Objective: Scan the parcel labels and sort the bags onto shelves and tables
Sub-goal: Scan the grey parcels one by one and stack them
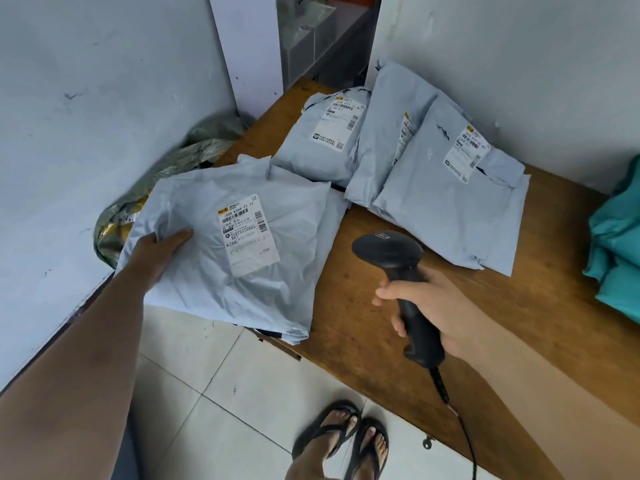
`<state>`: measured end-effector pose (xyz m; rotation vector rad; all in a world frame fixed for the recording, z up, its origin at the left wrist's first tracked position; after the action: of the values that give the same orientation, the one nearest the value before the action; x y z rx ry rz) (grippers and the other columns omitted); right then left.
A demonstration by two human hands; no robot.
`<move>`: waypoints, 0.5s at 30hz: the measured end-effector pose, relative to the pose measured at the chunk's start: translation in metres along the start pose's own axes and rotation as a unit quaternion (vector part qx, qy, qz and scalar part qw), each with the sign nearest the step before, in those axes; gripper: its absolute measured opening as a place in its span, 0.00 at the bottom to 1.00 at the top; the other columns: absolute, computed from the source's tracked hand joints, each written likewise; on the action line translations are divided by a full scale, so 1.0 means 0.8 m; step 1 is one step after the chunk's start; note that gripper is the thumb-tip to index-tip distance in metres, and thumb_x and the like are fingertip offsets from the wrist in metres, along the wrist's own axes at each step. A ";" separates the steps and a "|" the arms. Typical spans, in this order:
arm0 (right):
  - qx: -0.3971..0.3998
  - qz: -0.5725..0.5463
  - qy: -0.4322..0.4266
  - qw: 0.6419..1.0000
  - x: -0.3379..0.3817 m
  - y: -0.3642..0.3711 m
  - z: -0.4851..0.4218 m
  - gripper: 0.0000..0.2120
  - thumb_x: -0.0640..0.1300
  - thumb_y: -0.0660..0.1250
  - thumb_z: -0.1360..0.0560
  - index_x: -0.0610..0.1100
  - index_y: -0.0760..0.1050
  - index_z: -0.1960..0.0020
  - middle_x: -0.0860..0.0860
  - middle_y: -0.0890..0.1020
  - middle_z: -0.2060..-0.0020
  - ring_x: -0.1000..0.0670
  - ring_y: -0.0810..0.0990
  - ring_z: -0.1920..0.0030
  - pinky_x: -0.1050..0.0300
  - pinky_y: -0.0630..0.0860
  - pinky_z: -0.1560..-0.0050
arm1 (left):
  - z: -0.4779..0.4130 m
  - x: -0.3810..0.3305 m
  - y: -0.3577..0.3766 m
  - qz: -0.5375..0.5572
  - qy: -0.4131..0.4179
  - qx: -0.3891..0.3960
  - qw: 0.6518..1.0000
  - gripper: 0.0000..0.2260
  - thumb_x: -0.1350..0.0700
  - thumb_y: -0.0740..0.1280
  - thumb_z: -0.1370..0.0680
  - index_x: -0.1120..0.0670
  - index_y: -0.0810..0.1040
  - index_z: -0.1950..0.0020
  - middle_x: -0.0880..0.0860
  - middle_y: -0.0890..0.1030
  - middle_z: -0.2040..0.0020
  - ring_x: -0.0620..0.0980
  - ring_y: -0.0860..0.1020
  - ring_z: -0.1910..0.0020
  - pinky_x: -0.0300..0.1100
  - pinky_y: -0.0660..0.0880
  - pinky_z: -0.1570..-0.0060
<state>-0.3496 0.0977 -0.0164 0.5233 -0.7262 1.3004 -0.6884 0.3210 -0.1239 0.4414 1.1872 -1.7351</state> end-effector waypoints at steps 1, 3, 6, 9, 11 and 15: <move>0.013 -0.010 0.008 1.000 -0.001 0.009 -0.012 0.09 0.38 0.72 0.29 0.41 0.77 0.49 0.41 0.84 0.57 0.47 0.76 0.76 0.58 0.73 0.72 | -0.001 -0.001 -0.001 -0.018 0.004 0.002 1.000 0.29 0.45 0.68 0.25 0.64 0.70 0.32 0.62 0.74 0.35 0.61 0.74 0.41 0.47 0.70 0.50; 0.049 -0.024 0.015 0.998 -0.002 0.029 -0.034 0.13 0.38 0.72 0.29 0.43 0.78 0.44 0.42 0.84 0.52 0.46 0.82 0.68 0.57 0.77 0.70 | 0.003 -0.006 -0.002 -0.060 0.015 0.001 0.998 0.29 0.45 0.66 0.24 0.65 0.69 0.33 0.64 0.74 0.36 0.63 0.75 0.42 0.49 0.71 0.52; 0.080 -0.038 -0.002 0.996 0.004 0.059 -0.064 0.15 0.36 0.70 0.28 0.42 0.78 0.42 0.44 0.83 0.49 0.45 0.83 0.50 0.52 0.82 0.55 | 0.009 -0.009 0.001 -0.106 -0.008 0.020 0.994 0.33 0.42 0.61 0.22 0.66 0.63 0.28 0.66 0.70 0.32 0.65 0.71 0.36 0.52 0.70 0.42; 0.090 -0.034 -0.006 0.995 0.011 0.084 -0.078 0.14 0.34 0.70 0.28 0.42 0.79 0.43 0.45 0.82 0.51 0.44 0.80 0.47 0.45 0.78 0.42 | 0.016 -0.012 0.002 -0.134 -0.033 0.042 0.990 0.33 0.41 0.59 0.21 0.66 0.60 0.27 0.67 0.67 0.29 0.64 0.69 0.33 0.51 0.68 0.36; 0.084 -0.018 0.002 0.996 0.009 0.096 -0.084 0.14 0.35 0.70 0.29 0.41 0.79 0.44 0.44 0.81 0.55 0.44 0.79 0.52 0.47 0.77 0.44 | 0.007 -0.010 -0.001 -0.129 -0.026 0.066 0.989 0.30 0.43 0.64 0.23 0.63 0.65 0.29 0.64 0.71 0.33 0.63 0.72 0.36 0.51 0.71 0.38; 0.044 -0.019 0.003 0.999 0.009 0.111 -0.104 0.11 0.34 0.71 0.30 0.43 0.81 0.50 0.44 0.84 0.56 0.44 0.81 0.55 0.52 0.76 0.51 | -0.037 0.014 -0.040 0.012 -0.024 0.068 0.997 0.32 0.35 0.71 0.33 0.56 0.76 0.38 0.59 0.79 0.41 0.61 0.78 0.43 0.54 0.75 0.41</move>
<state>-0.4206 0.1803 -0.0720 0.6013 -0.6525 1.3020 -0.7271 0.3434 -0.1287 0.4909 1.0308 -1.8025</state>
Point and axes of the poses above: each hand's wrist, its own z-axis away from the middle knuckle, its own y-axis out of the palm, x = y × z, the point moved 3 cm from there along -z, towards the middle knuckle
